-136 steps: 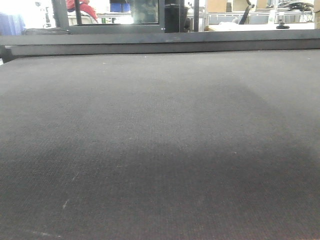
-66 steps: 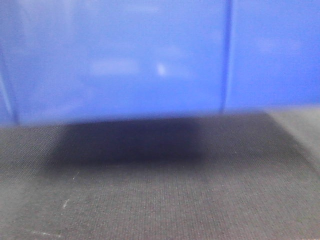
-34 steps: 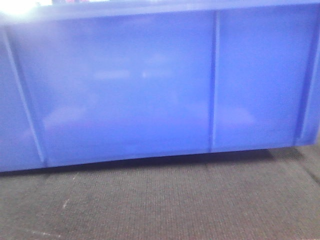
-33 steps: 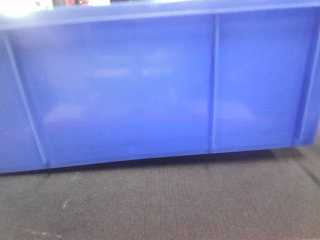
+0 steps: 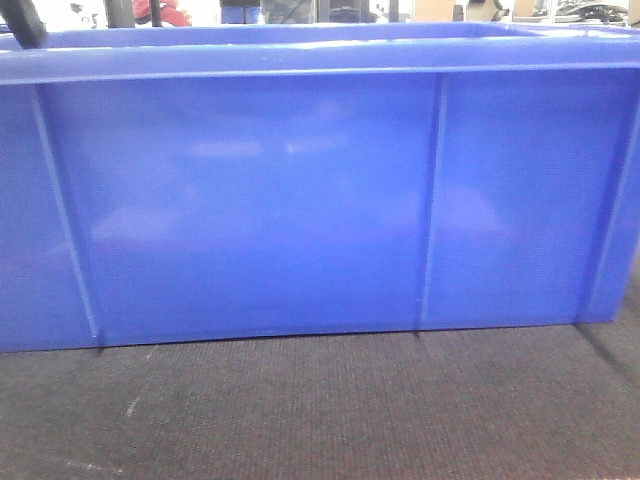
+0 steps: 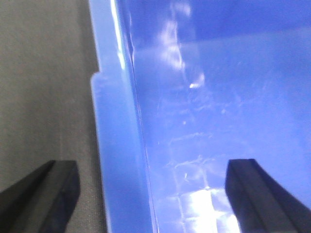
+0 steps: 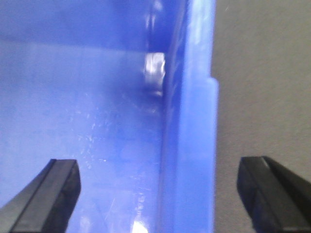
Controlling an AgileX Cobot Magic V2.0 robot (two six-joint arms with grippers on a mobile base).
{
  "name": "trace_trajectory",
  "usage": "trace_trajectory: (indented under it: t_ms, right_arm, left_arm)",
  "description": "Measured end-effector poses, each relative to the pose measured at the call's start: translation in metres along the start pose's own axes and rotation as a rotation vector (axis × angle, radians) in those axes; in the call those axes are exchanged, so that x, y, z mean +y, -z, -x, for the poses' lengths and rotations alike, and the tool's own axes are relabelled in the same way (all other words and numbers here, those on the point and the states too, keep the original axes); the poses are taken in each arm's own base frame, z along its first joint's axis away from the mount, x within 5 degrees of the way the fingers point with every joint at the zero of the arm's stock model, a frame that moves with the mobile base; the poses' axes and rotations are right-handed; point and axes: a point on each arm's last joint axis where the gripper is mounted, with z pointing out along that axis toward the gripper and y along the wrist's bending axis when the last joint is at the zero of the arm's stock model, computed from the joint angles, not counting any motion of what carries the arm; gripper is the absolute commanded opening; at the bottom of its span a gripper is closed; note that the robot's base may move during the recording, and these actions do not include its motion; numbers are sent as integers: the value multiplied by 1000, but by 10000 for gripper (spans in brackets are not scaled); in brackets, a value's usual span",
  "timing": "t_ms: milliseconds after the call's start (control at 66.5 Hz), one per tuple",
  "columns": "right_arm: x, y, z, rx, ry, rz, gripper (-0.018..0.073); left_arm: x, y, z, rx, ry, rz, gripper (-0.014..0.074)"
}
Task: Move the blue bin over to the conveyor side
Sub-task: 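Open both grippers and release the blue bin's walls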
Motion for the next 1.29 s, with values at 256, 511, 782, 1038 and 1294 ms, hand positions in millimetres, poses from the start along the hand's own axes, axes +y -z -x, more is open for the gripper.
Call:
trace_trajectory:
  t_ms: [256, 511, 782, 1038, 1294]
  right_arm:
    - [-7, 70, -13, -118, 9, 4, -31]
    - [-23, 91, -65, -130, 51, -74, -89]
    - [-33, 94, -146, -294, 80, -43, -89]
    - [-42, 93, -227, -485, 92, -5, -89]
    - [-49, 118, -281, -796, 85, 29, -89]
  left_arm:
    - [-1, 92, -16, -250, -3, 2, 431]
    - [-1, 120, -79, -389, -8, 11, 42]
    - [-1, 108, -153, -444, -10, 12, -8]
    - [-2, 108, -211, -564, -10, 13, -8]
    - [-2, 126, -246, -749, -10, 15, -8]
